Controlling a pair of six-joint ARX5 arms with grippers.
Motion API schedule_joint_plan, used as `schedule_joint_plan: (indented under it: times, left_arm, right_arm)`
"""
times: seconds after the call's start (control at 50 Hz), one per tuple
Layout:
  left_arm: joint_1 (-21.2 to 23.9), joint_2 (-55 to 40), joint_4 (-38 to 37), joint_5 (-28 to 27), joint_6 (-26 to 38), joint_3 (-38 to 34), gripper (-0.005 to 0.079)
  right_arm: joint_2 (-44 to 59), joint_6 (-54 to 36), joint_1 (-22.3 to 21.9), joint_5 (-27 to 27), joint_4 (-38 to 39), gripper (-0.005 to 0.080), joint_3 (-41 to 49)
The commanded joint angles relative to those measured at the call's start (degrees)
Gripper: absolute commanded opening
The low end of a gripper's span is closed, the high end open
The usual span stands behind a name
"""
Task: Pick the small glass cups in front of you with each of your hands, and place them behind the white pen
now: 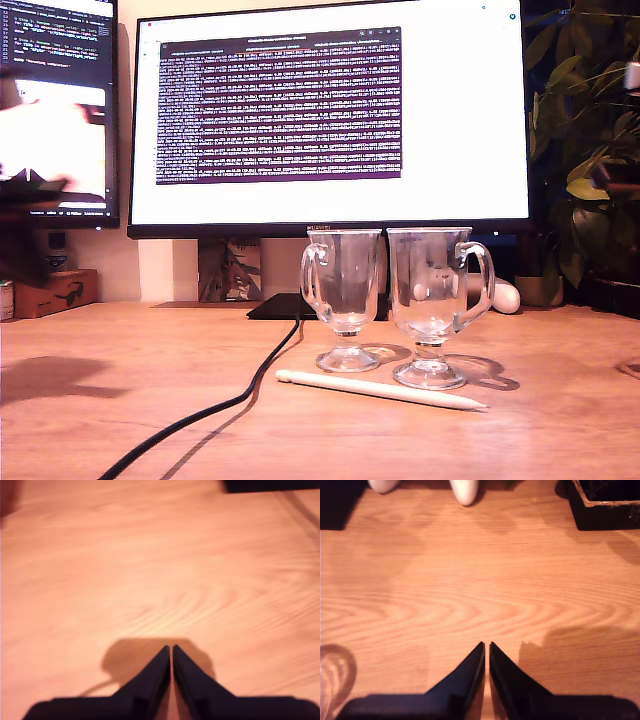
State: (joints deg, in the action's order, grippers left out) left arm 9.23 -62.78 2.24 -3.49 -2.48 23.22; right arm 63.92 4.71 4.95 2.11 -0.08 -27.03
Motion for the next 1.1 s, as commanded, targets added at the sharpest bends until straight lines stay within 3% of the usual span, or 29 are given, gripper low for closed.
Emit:
schedule_joint_plan:
  times: [0.0, 0.16, 0.5, 1.08]
  left_arm:
    - [-1.2, 1.1, 1.8, -0.1, -0.1, -2.4, -0.0021]
    - [-4.0, 2.1, 4.0, -0.1, 0.0, -5.1, -0.0021]
    - [-10.3, 2.7, 11.9, -1.5, 0.2, -12.0, -0.0021]
    - [-10.8, 10.3, 16.2, -7.8, 1.0, -16.4, -0.0021]
  right_arm:
    - [-0.7, 1.1, -0.4, 0.0, 2.5, -0.0011, 2.5]
    - [-1.0, 1.4, -1.5, 0.5, 6.3, -0.0011, 5.9]
    - [-7.6, -2.8, -6.7, 0.1, 7.0, -0.0011, 10.4]
    - [-33.9, -2.6, -7.0, -1.4, 4.7, -0.0011, 17.7]
